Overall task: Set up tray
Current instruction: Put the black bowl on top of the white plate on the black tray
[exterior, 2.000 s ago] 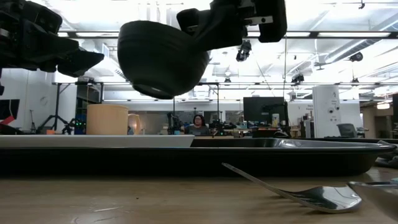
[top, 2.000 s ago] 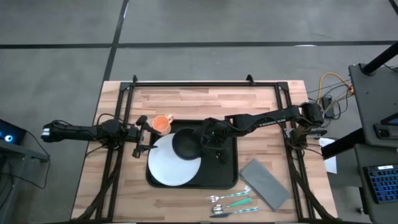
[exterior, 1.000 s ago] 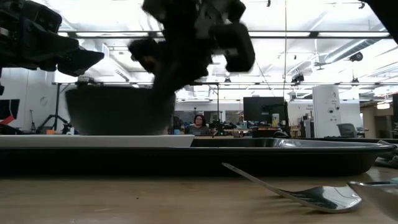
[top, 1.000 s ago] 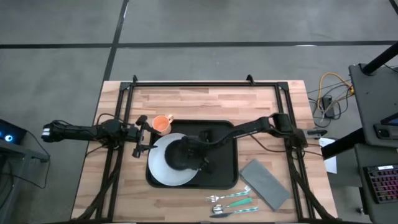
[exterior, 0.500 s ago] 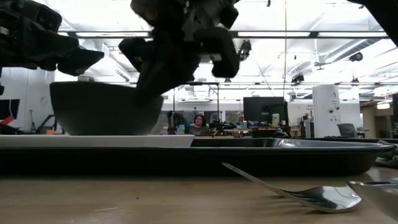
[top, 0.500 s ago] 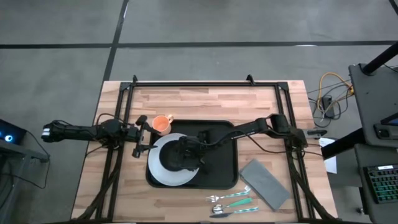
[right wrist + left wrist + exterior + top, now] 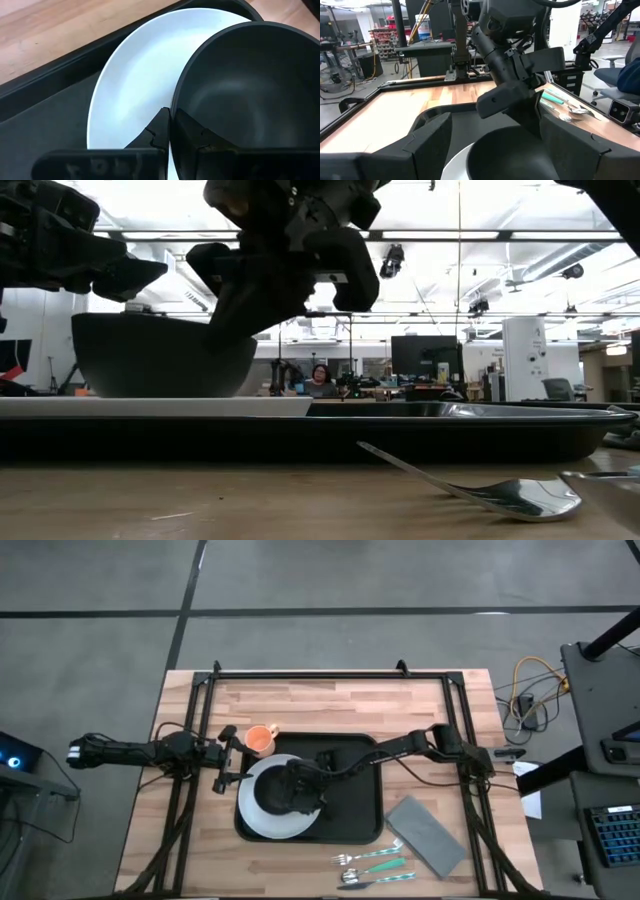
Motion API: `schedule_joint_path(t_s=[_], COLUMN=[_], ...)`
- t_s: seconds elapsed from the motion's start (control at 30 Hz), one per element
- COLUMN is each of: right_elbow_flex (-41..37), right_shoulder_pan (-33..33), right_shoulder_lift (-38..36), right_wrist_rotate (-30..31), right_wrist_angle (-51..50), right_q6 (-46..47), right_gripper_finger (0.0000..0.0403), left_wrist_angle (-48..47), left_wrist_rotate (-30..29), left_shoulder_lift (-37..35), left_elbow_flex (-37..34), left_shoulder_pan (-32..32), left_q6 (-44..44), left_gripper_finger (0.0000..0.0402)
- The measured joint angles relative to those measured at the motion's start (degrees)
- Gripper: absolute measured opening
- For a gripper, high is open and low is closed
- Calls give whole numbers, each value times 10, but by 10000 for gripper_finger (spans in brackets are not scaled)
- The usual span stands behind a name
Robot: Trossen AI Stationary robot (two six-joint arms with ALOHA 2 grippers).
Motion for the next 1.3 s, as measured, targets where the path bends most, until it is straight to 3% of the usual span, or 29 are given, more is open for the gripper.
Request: schedule_joint_path(t_s=[0.33,0.73,1.3], right_elbow_flex=[0,0,-1], right_shoulder_pan=[1,0,0], right_shoulder_lift=[-1,-2,6], right_wrist_rotate=[-34,-34,11], right_wrist_angle=[1,7,44], right_q6=[10,10,24], right_gripper_finger=[13,58,113], left_wrist_angle=[0,0,0], left_wrist_rotate=[0,0,0], left_shoulder_lift=[0,0,0], left_elbow_flex=[0,0,0], left_shoulder_pan=[0,1,0], left_q6=[0,0,0], left_gripper_finger=[280,280,279])
